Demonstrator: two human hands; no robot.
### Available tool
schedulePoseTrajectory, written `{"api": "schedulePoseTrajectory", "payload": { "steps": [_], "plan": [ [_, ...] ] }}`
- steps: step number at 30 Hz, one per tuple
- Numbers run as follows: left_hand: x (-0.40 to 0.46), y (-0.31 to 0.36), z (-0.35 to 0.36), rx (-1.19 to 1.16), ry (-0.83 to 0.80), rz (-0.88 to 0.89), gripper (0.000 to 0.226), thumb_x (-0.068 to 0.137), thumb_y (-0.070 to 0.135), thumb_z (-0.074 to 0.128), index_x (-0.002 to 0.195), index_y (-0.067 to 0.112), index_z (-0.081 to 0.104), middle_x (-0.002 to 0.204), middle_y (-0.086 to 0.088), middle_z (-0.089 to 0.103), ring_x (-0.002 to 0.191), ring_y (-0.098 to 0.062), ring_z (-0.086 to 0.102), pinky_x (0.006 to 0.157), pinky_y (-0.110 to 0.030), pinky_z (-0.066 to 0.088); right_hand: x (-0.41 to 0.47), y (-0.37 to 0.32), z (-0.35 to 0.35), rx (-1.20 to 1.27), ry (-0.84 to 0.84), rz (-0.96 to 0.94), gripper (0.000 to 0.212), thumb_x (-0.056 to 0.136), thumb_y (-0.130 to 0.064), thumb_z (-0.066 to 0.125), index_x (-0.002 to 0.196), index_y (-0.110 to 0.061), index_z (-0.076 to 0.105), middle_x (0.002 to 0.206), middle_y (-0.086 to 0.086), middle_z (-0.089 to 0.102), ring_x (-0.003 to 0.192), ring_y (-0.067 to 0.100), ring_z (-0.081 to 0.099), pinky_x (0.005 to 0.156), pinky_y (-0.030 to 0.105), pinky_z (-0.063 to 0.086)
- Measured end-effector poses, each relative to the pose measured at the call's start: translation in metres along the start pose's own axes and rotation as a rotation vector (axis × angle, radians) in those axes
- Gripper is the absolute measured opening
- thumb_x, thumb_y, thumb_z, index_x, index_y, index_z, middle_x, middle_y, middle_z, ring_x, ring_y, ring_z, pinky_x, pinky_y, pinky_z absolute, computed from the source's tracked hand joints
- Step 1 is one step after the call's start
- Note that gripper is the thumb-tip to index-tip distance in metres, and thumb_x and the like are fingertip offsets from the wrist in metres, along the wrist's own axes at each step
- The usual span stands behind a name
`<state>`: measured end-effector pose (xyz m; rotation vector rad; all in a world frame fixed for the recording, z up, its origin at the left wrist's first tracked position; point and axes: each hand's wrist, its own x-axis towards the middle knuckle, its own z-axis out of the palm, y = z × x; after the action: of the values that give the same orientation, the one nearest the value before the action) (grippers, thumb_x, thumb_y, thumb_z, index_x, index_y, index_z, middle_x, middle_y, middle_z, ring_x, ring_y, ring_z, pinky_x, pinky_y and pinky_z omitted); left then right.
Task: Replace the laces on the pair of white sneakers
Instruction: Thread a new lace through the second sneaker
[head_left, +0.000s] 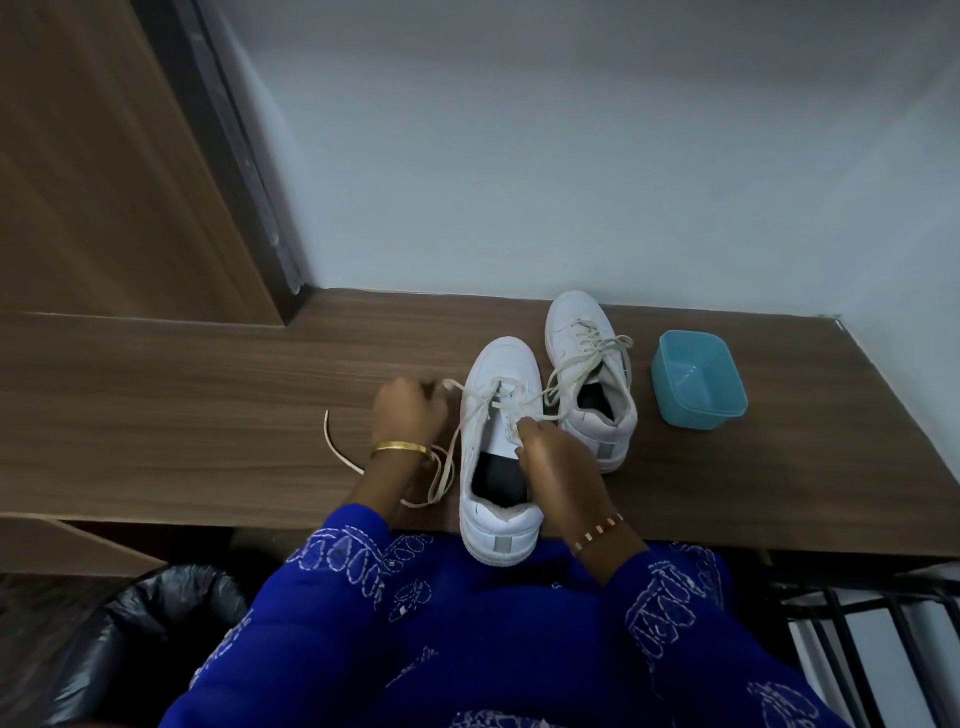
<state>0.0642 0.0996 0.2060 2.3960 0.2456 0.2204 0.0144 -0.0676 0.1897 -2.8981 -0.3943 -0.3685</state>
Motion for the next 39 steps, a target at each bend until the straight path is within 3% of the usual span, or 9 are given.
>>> {"api": "schedulePoseTrajectory", "payload": {
  "steps": [4, 7, 12, 15, 18, 22, 31, 35, 39],
  "plan": [
    [0.016, -0.013, -0.032, -1.001, 0.398, -0.547, 0.022, 0.084, 0.001, 0.056, 0.063, 0.007, 0.059, 0.044, 0.002, 0.060, 0.047, -0.011, 0.059, 0.055, -0.033, 0.054, 0.002, 0.005, -0.001, 0.077, -0.028, 0.041, 0.020, 0.069, 0.006, 0.070, 0.076, -0.005, 0.056, 0.061, 0.008, 0.059, 0.049, 0.018, 0.054, 0.046, 0.022, 0.024],
    [0.024, -0.031, -0.051, -1.260, 0.543, -0.788, 0.024, 0.085, -0.004, 0.050, 0.064, 0.007, 0.055, 0.052, -0.002, 0.058, 0.048, -0.012, 0.056, 0.051, -0.026, 0.049, 0.000, 0.003, -0.002, 0.095, -0.025, 0.045, 0.032, 0.058, 0.009, 0.075, 0.067, -0.009, 0.051, 0.051, 0.004, 0.053, 0.043, 0.008, 0.034, 0.043, 0.013, 0.008],
    [0.019, -0.048, -0.039, -0.764, 0.290, -0.788, 0.022, 0.090, 0.011, 0.040, 0.073, 0.006, 0.054, 0.072, -0.009, 0.053, 0.071, -0.024, 0.054, 0.061, -0.033, 0.043, 0.001, 0.002, 0.000, 0.127, -0.047, 0.044, 0.033, 0.053, 0.009, 0.078, 0.067, -0.008, 0.053, 0.049, 0.004, 0.052, 0.038, 0.013, 0.046, 0.042, 0.019, 0.022],
    [0.010, -0.036, -0.026, -0.109, -0.001, -0.440, 0.023, 0.090, 0.020, 0.047, 0.097, 0.001, 0.058, 0.091, -0.016, 0.060, 0.093, -0.034, 0.055, 0.075, -0.036, 0.039, 0.001, 0.005, 0.003, 0.164, -0.082, 0.044, 0.013, 0.075, 0.008, 0.063, 0.083, 0.000, 0.058, 0.066, 0.015, 0.060, 0.057, 0.027, 0.059, 0.051, 0.027, 0.030],
    [0.003, -0.023, -0.012, 0.093, -0.049, -0.106, 0.047, 0.086, 0.019, 0.056, 0.130, 0.005, 0.047, 0.110, -0.023, 0.061, 0.106, -0.039, 0.054, 0.087, -0.040, 0.042, 0.002, 0.003, 0.002, 0.159, -0.133, 0.015, 0.015, 0.087, 0.002, 0.050, 0.101, 0.001, 0.056, 0.086, 0.017, 0.061, 0.077, 0.030, 0.061, 0.061, 0.029, 0.032],
    [-0.010, 0.005, 0.008, 0.259, -0.263, 0.248, 0.028, 0.092, 0.032, 0.050, 0.109, 0.016, 0.065, 0.094, -0.014, 0.069, 0.093, -0.034, 0.061, 0.076, -0.031, 0.042, 0.002, 0.002, 0.003, 0.157, -0.118, 0.015, 0.016, 0.084, 0.004, 0.053, 0.100, 0.002, 0.058, 0.083, 0.018, 0.062, 0.073, 0.031, 0.061, 0.059, 0.030, 0.033],
    [-0.002, 0.002, 0.007, 0.159, -0.181, 0.044, 0.021, 0.090, 0.023, 0.057, 0.098, 0.010, 0.071, 0.094, -0.018, 0.069, 0.094, -0.034, 0.061, 0.072, -0.031, 0.045, 0.004, 0.000, 0.000, 0.090, -0.077, 0.057, 0.040, 0.039, 0.010, 0.081, 0.070, -0.006, 0.061, 0.045, 0.002, 0.050, 0.032, 0.011, 0.043, 0.038, 0.015, 0.017],
    [0.001, -0.005, 0.014, -0.056, -0.241, -0.008, 0.023, 0.086, 0.021, 0.063, 0.071, 0.005, 0.069, 0.071, -0.009, 0.068, 0.072, -0.019, 0.062, 0.066, -0.024, 0.042, 0.004, 0.003, 0.001, 0.181, -0.133, 0.084, 0.017, 0.080, 0.007, 0.056, 0.093, -0.003, 0.055, 0.066, 0.007, 0.048, 0.058, 0.017, 0.045, 0.052, 0.028, 0.031],
    [0.003, -0.011, 0.011, -0.239, -0.263, -0.129, 0.048, 0.088, 0.027, 0.060, 0.043, 0.008, 0.053, 0.035, 0.007, 0.047, 0.036, -0.005, 0.043, 0.050, -0.020, 0.037, 0.004, 0.003, -0.001, 0.225, -0.166, 0.141, 0.017, 0.089, 0.003, 0.042, 0.095, -0.011, 0.049, 0.074, 0.004, 0.039, 0.067, 0.018, 0.038, 0.055, 0.031, 0.030]
  ]
}}
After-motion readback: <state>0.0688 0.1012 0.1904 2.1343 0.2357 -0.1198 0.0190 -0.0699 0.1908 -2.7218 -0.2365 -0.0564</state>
